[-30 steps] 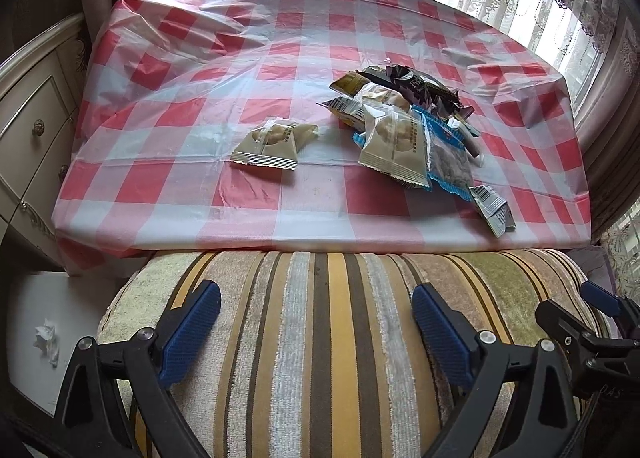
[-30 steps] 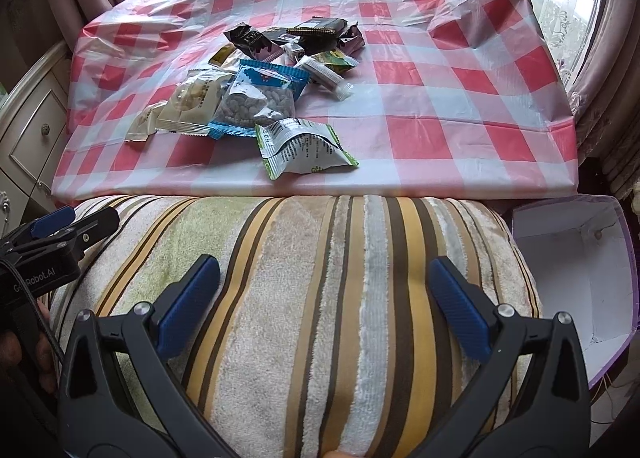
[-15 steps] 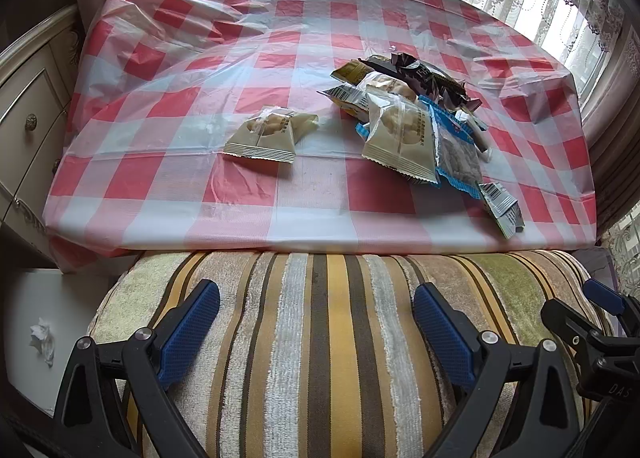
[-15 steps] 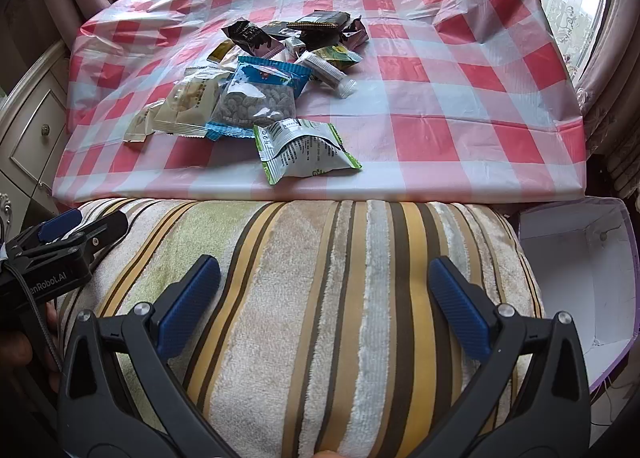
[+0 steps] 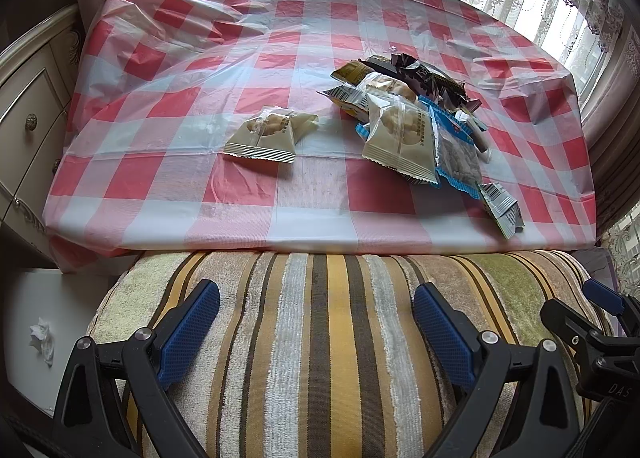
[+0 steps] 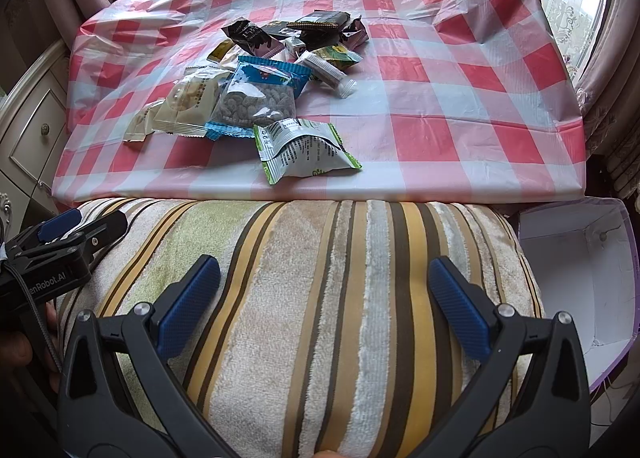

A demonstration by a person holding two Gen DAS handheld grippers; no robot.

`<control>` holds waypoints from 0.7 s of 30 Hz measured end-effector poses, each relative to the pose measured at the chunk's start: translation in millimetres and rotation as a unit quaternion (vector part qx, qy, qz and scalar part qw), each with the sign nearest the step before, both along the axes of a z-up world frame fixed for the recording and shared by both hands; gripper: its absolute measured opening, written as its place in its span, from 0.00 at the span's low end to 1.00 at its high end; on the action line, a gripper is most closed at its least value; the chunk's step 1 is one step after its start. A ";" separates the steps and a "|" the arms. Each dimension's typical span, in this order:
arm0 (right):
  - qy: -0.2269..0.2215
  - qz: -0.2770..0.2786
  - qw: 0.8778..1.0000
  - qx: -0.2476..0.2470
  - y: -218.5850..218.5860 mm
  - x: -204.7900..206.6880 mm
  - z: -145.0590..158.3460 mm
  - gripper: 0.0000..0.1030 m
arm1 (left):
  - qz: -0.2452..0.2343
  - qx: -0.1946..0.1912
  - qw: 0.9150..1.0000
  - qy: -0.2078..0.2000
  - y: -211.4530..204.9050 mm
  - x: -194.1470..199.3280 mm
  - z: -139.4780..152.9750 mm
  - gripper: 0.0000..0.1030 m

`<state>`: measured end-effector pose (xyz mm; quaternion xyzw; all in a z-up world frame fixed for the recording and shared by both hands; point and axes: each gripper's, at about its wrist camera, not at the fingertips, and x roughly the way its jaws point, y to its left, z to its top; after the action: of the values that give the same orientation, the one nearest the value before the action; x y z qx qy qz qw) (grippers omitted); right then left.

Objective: Organize snacks

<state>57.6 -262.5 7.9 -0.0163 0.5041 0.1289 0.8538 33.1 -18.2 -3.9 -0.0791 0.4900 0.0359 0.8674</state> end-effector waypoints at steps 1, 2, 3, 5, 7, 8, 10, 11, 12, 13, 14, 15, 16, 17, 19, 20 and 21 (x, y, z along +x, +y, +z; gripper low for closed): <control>0.000 0.000 1.000 0.000 0.0 -0.3 0.0 1.00 | 0.000 0.000 1.000 0.000 0.0 0.0 0.0 0.96; 0.000 0.000 1.000 0.000 0.0 0.1 0.0 1.00 | 0.000 0.000 1.000 0.000 0.0 0.0 0.0 0.96; 0.000 0.000 1.000 0.000 0.0 -0.3 0.0 1.00 | 0.000 0.000 1.000 0.000 0.0 0.0 0.0 0.96; 0.000 0.000 1.000 0.000 0.0 -0.3 0.0 1.00 | 0.000 0.000 1.000 0.000 0.0 0.0 0.0 0.96; 0.000 0.000 1.000 0.000 0.1 -0.4 0.0 1.00 | 0.000 0.000 1.000 0.000 0.0 -0.1 -0.1 0.96; 0.000 0.000 1.000 0.000 0.0 -0.3 0.0 1.00 | 0.000 0.000 1.000 0.000 0.0 -0.1 -0.1 0.96; 0.000 0.000 1.000 0.000 0.1 -0.2 0.1 1.00 | 0.000 0.000 1.000 0.000 0.0 -0.1 -0.1 0.96; 0.000 0.000 1.000 0.000 0.1 -0.2 0.1 1.00 | 0.000 0.000 1.000 0.000 0.0 -0.2 -0.2 0.96; 0.000 0.000 1.000 0.000 0.0 -0.3 0.1 1.00 | 0.000 0.000 1.000 0.000 0.0 -0.2 -0.2 0.96; 0.000 0.000 1.000 0.000 0.1 -0.6 0.1 1.00 | 0.000 0.000 1.000 0.000 0.0 -0.2 -0.2 0.96; 0.000 0.000 1.000 0.000 0.1 -0.5 0.1 1.00 | 0.000 0.000 1.000 0.000 0.0 -0.2 -0.2 0.96; 0.000 0.000 1.000 0.000 0.1 -0.6 0.1 1.00 | 0.000 0.000 1.000 0.000 0.0 -0.3 -0.3 0.96; 0.000 0.000 1.000 0.000 0.0 -0.6 0.2 1.00 | 0.000 0.000 1.000 0.000 0.0 -0.3 -0.3 0.96; 0.000 0.000 1.000 0.000 0.0 -0.4 0.1 1.00 | 0.000 0.000 1.000 0.000 0.0 -0.2 -0.2 0.96; -0.001 0.000 1.000 -0.002 0.5 -0.7 0.1 1.00 | 0.000 0.000 1.000 0.000 0.0 -0.2 -0.2 0.96; -0.002 0.000 1.000 -0.003 0.6 -0.5 0.1 1.00 | 0.000 0.000 1.000 0.000 0.0 -0.3 -0.3 0.96; -0.003 0.000 1.000 -0.003 0.5 -0.9 -0.4 1.00 | 0.000 0.000 1.000 0.000 0.0 -0.3 -0.3 0.96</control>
<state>56.7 -262.0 7.5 -0.0193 0.5023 0.1275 0.8550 32.8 -18.2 -4.2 -0.0796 0.4902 0.0357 0.8673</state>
